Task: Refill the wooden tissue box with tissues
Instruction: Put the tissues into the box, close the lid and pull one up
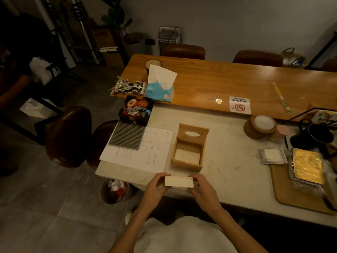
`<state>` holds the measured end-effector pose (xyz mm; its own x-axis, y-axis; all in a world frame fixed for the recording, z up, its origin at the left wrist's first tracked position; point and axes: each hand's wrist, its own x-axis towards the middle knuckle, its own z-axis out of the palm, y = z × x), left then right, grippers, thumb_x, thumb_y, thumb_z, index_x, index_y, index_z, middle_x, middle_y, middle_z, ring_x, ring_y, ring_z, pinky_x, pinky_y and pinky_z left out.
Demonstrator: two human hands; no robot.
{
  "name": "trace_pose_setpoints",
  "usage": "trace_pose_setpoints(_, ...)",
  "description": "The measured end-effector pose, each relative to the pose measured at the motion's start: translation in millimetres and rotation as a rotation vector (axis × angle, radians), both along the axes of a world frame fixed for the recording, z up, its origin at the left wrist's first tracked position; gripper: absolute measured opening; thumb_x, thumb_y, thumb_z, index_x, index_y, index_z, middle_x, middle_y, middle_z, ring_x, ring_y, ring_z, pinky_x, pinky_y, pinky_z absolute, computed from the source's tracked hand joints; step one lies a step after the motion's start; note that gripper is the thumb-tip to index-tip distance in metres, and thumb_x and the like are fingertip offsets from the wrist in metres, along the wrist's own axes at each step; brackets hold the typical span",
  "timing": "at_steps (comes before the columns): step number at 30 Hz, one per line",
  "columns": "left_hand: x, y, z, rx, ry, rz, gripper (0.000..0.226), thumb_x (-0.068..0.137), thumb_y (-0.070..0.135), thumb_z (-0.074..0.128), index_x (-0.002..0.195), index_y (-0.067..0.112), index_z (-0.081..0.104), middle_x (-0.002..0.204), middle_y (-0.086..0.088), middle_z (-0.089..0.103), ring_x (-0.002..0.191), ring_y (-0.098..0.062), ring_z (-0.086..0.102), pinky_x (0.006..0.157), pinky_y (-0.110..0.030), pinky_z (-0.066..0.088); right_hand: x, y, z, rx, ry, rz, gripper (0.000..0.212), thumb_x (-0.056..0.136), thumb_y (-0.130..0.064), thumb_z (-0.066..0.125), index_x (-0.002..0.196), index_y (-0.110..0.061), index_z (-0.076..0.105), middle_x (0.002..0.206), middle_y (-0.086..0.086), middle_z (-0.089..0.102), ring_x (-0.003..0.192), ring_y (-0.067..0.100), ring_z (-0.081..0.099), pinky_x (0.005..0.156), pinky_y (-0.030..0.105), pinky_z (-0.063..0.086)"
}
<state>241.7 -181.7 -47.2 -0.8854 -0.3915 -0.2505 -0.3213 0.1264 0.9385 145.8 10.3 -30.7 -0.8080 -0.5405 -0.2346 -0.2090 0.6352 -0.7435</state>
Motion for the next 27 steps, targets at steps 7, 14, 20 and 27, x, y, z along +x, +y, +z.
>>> trace_pose_setpoints(7, -1, -4, 3, -0.027, 0.035, 0.021, 0.032, 0.084, 0.012, 0.074, 0.108, 0.032, 0.066, 0.111, 0.018, 0.07, 0.109, -0.003, 0.064, 0.092, -0.021, 0.054, -5, -1, 4, 0.104, 0.123, 0.046, 0.026, 0.091, -0.032, 0.063, 0.112, -0.035, 0.049, 0.104, -0.013, 0.063, 0.085, 0.002, 0.058, 0.065, 0.007, 0.044)
trace_pose_setpoints(14, -1, -8, 3, 0.036, 0.004, 0.039, 0.02, 0.084, 0.01, 0.073, 0.101, 0.021, 0.07, 0.108, 0.011, 0.073, 0.108, -0.012, 0.067, 0.088, -0.027, 0.057, -10, 0, 15, 0.146, 0.124, 0.136, 0.032, 0.091, -0.028, 0.063, 0.118, -0.033, 0.047, 0.112, -0.01, 0.061, 0.096, 0.007, 0.06, 0.075, 0.012, 0.049)
trace_pose_setpoints(20, -1, -20, 28, -0.068, -0.122, -0.22, 0.034, 0.087, 0.022, 0.067, 0.101, 0.053, 0.064, 0.106, 0.028, 0.065, 0.105, 0.008, 0.059, 0.085, -0.011, 0.05, -8, 3, 31, 0.257, 0.0, 0.385, 0.058, 0.087, -0.042, 0.061, 0.139, -0.04, 0.035, 0.131, -0.01, 0.052, 0.112, 0.009, 0.052, 0.092, 0.023, 0.046)
trace_pose_setpoints(27, -11, -26, 73, -0.216, -0.091, -0.367, 0.029, 0.087, 0.034, 0.066, 0.11, 0.051, 0.061, 0.106, 0.033, 0.061, 0.101, 0.008, 0.056, 0.082, -0.006, 0.047, -14, -8, 63, 0.106, -0.081, 0.374, 0.056, 0.083, -0.053, 0.062, 0.134, -0.047, 0.04, 0.131, -0.019, 0.053, 0.107, 0.0, 0.051, 0.08, 0.012, 0.04)
